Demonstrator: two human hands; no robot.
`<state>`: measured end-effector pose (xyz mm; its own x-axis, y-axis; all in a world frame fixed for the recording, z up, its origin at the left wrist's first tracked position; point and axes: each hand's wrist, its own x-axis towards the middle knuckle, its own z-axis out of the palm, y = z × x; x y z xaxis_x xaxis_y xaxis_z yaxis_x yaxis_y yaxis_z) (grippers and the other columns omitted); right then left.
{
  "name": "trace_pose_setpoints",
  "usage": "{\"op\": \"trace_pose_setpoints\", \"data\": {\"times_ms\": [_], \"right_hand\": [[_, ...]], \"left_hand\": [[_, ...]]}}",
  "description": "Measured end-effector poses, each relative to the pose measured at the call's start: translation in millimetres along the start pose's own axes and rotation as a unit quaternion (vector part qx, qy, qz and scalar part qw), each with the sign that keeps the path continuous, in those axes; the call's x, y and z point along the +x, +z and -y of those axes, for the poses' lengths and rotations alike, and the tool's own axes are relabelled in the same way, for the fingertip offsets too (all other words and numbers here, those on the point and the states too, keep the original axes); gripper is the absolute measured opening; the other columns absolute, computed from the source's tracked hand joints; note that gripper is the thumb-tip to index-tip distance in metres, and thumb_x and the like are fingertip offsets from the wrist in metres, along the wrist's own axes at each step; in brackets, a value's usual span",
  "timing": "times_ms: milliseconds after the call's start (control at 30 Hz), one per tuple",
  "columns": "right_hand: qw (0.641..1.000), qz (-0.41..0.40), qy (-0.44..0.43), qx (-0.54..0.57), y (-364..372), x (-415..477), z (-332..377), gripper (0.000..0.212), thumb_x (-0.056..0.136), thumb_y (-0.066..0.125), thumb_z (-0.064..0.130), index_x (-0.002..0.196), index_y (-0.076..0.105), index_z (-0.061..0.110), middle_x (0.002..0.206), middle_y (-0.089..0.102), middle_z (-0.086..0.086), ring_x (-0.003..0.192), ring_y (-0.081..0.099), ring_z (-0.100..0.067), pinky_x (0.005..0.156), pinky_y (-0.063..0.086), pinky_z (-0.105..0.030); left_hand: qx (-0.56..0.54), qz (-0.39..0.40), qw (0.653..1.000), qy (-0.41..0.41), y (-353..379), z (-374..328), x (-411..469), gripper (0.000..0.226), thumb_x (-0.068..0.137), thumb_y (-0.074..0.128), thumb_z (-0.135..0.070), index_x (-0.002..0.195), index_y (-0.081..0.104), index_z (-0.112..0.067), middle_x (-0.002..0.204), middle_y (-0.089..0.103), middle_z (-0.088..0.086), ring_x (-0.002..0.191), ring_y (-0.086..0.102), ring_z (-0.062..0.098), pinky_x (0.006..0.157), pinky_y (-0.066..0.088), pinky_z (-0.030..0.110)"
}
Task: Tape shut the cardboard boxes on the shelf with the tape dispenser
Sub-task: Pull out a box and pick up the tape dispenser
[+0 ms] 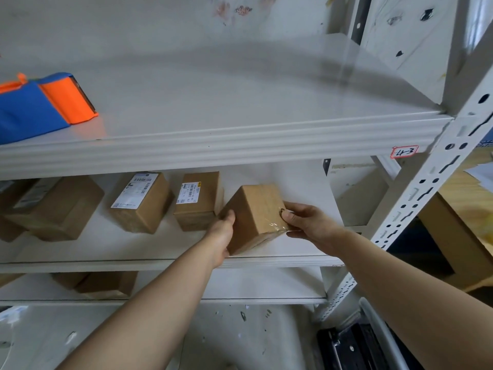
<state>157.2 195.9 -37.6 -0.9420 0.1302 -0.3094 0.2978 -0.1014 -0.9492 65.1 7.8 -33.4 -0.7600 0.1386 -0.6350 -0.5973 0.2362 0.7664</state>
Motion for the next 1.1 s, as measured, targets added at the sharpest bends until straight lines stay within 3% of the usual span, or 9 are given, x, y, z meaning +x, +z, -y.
{"op": "trace_pose_setpoints", "data": {"times_ms": [133, 267, 400, 500, 667, 733, 833, 1000, 1100], "right_hand": [[1.0, -0.002, 0.01, -0.02, 1, -2, 1, 0.031, 0.099, 0.052, 0.02, 0.129, 0.059, 0.026, 0.119, 0.067, -0.002, 0.101, 0.065, -0.015, 0.085, 0.05, -0.025], [0.999, -0.035, 0.017, -0.009, 6, -3, 2, 0.034, 0.095, 0.058, 0.017, 0.129, 0.059, 0.022, 0.118, 0.067, -0.006, 0.101, 0.065, -0.016, 0.093, 0.05, -0.032], [0.998, -0.038, 0.04, -0.017, 6, -5, 8, 0.037, 0.087, 0.069, 0.032, 0.123, 0.064, 0.025, 0.114, 0.071, 0.001, 0.11, 0.063, -0.014, 0.098, 0.048, -0.036], [0.996, -0.073, 0.045, -0.028, 8, -5, 13, 0.047, 0.077, 0.079, 0.032, 0.119, 0.064, 0.018, 0.106, 0.073, -0.002, 0.098, 0.069, -0.014, 0.095, 0.051, -0.036], [0.992, -0.088, 0.065, -0.067, 22, -1, 21, 0.091, 0.076, 0.08, 0.026, 0.147, 0.023, 0.028, 0.112, 0.064, -0.005, 0.087, 0.071, -0.018, 0.083, 0.055, -0.031], [0.993, -0.075, 0.072, -0.053, 26, 0, 25, 0.075, 0.086, 0.07, 0.024, 0.145, 0.024, 0.032, 0.113, 0.063, -0.005, 0.095, 0.067, -0.02, 0.084, 0.056, -0.035], [0.99, -0.08, 0.103, -0.056, 30, 1, 28, 0.037, 0.095, 0.053, 0.021, 0.13, 0.043, 0.015, 0.115, 0.058, -0.008, 0.096, 0.062, -0.022, 0.089, 0.055, -0.042], [0.978, -0.146, 0.05, -0.141, 30, 7, 27, 0.064, 0.091, 0.053, 0.018, 0.148, 0.025, 0.024, 0.146, 0.027, -0.004, 0.124, 0.043, -0.026, 0.098, 0.04, -0.032], [0.983, -0.128, 0.011, -0.132, 25, 12, 33, 0.054, 0.091, 0.046, 0.009, 0.143, 0.036, 0.021, 0.142, 0.043, -0.006, 0.12, 0.044, -0.023, 0.093, 0.036, -0.029]], "left_hand": [[-0.049, 0.044, 0.998, -0.014, 9, -5, -11, 0.05, 0.096, 0.042, -0.052, 0.13, 0.052, -0.016, 0.127, 0.059, 0.01, 0.116, 0.056, 0.036, 0.096, 0.046, 0.058], [0.003, 0.051, 0.999, 0.0, 14, -10, -18, 0.065, 0.094, 0.045, -0.055, 0.147, 0.033, -0.019, 0.158, 0.022, 0.007, 0.144, 0.02, 0.035, 0.104, 0.04, 0.055], [0.03, 0.067, 0.997, 0.001, 11, -9, -21, 0.063, 0.091, 0.052, -0.056, 0.142, 0.04, -0.022, 0.152, 0.036, 0.008, 0.136, 0.036, 0.034, 0.105, 0.04, 0.053], [0.067, 0.069, 0.995, 0.018, 10, -10, -23, 0.051, 0.092, 0.053, -0.051, 0.135, 0.047, -0.024, 0.137, 0.053, 0.003, 0.116, 0.053, 0.027, 0.103, 0.041, 0.052], [0.147, -0.026, 0.977, 0.15, 19, -19, -27, 0.052, 0.097, 0.051, -0.038, 0.143, 0.037, -0.019, 0.141, 0.047, 0.0, 0.119, 0.049, 0.023, 0.093, 0.038, 0.032], [0.189, -0.057, 0.97, 0.138, 25, -20, -30, 0.055, 0.092, 0.058, -0.04, 0.137, 0.041, -0.011, 0.129, 0.052, 0.004, 0.114, 0.052, 0.026, 0.086, 0.04, 0.031], [0.163, -0.053, 0.979, 0.112, 29, -21, -25, 0.046, 0.086, 0.067, -0.032, 0.124, 0.048, -0.011, 0.119, 0.058, 0.005, 0.1, 0.057, 0.023, 0.081, 0.049, 0.034], [0.25, -0.077, 0.937, 0.232, 26, -33, -13, 0.046, 0.087, 0.062, -0.016, 0.132, 0.052, -0.025, 0.13, 0.053, 0.005, 0.11, 0.056, 0.022, 0.088, 0.048, 0.029], [0.272, -0.087, 0.925, 0.25, 25, -41, -11, 0.053, 0.09, 0.06, -0.013, 0.14, 0.045, -0.024, 0.139, 0.047, 0.006, 0.123, 0.049, 0.025, 0.102, 0.042, 0.032]]}}
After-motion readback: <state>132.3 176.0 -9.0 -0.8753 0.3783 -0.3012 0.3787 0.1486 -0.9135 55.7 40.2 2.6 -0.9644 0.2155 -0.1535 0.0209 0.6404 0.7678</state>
